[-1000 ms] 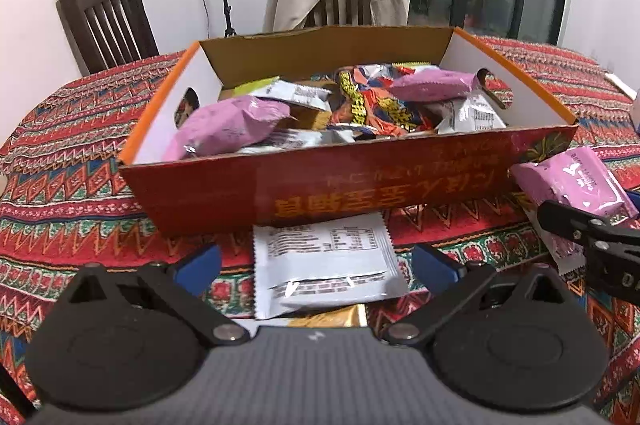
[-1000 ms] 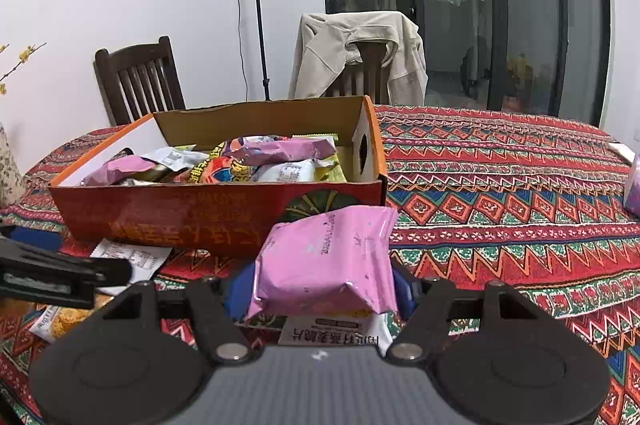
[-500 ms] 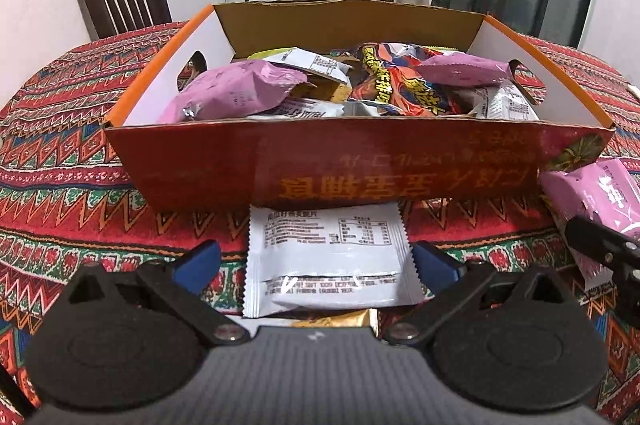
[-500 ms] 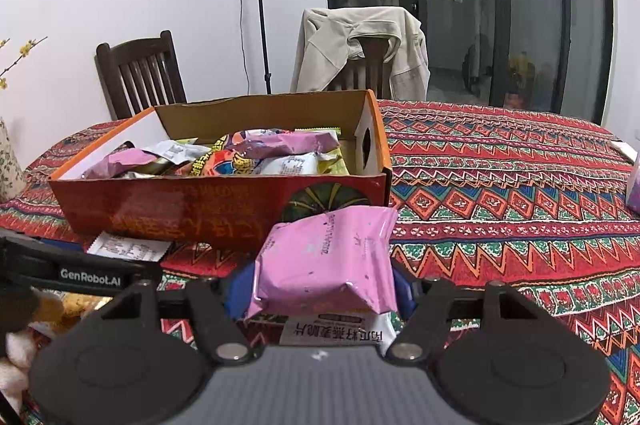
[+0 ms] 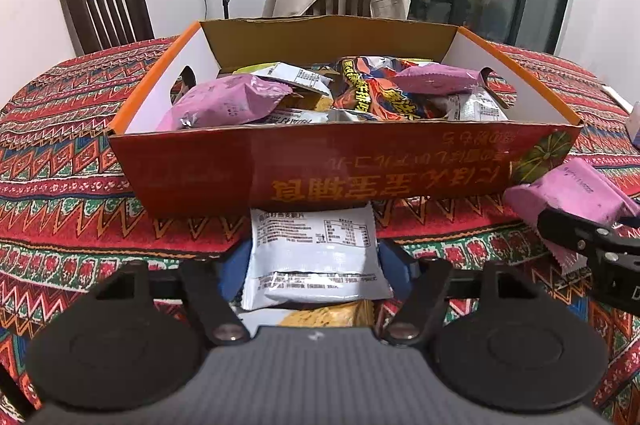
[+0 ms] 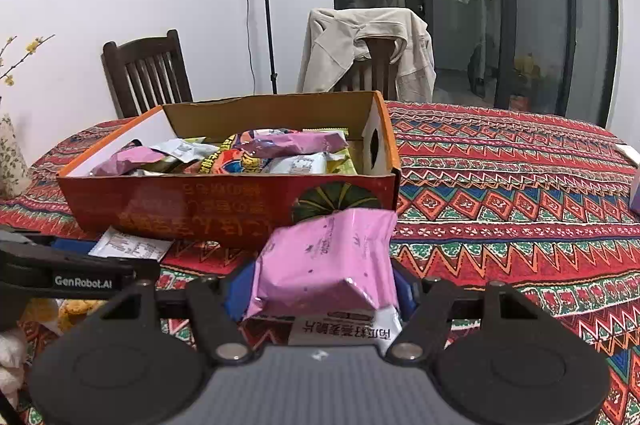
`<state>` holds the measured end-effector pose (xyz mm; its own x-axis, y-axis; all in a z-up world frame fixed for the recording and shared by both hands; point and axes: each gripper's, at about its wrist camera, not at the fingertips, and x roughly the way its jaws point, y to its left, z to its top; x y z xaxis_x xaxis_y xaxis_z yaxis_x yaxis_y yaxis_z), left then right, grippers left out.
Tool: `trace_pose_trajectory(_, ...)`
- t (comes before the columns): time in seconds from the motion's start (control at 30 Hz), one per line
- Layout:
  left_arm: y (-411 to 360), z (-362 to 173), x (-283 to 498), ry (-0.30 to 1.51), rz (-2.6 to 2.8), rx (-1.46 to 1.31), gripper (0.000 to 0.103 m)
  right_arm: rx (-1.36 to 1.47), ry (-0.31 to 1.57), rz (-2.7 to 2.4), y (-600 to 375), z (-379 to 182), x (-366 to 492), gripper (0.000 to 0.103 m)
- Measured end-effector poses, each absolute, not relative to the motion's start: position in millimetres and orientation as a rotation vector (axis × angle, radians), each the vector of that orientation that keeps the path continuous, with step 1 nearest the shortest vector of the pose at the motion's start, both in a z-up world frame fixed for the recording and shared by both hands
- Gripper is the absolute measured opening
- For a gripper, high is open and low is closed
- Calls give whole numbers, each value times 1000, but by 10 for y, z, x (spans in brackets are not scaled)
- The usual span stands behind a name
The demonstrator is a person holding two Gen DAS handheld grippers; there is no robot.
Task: Organize snacks
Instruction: 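Lift the pink packet with the right tool, turning it upright, then carry both packets up over the orange box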
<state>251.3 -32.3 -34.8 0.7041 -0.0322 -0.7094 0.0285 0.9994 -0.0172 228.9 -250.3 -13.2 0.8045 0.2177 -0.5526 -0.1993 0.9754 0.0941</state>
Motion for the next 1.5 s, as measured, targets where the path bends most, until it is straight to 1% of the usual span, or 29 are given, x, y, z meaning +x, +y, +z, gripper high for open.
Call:
trace_pose_trajectory(0.1,-315,-333,2482,785,-44,-4,68,30,592,228,-2491,-121,2277,67)
trace_pose_trajectory(0.23,-302,-279,2434,764,-53,-8,67,31,585,241,-2491,-101,2258,57)
trace_pose_trajectory(0.53,-294,-185,2341,723,-66,-11,67,24,607,250,-2462,-134,2274,57)
trace_pose_trajectory(0.6,-296,-171,2324,718,-72,-10,67,27,610,261,-2458,-137,2276,52)
trace_pose_trajectory(0.67,-298,-162,2310,714,-77,-10,67,22,592,267,-2445,-118,2252,43)
trace_pose_trajectory(0.73,-293,-156,2290,709,-80,-10,67,17,565,274,-2436,-86,2212,38)
trace_pose_trajectory(0.93,-281,-97,2228,686,-98,-18,67,17,509,312,-2429,-2,2106,27)
trace_pose_trajectory(1.07,-284,-51,2175,665,-107,-17,67,-14,457,341,-2381,60,2002,23)
trace_pose_trajectory(1.2,-291,-27,2143,656,-109,-13,68,-74,443,378,-2265,40,1945,21)
trace_pose_trajectory(1.5,-281,-30,2129,655,-114,-15,67,-121,512,375,-2142,-118,2043,21)
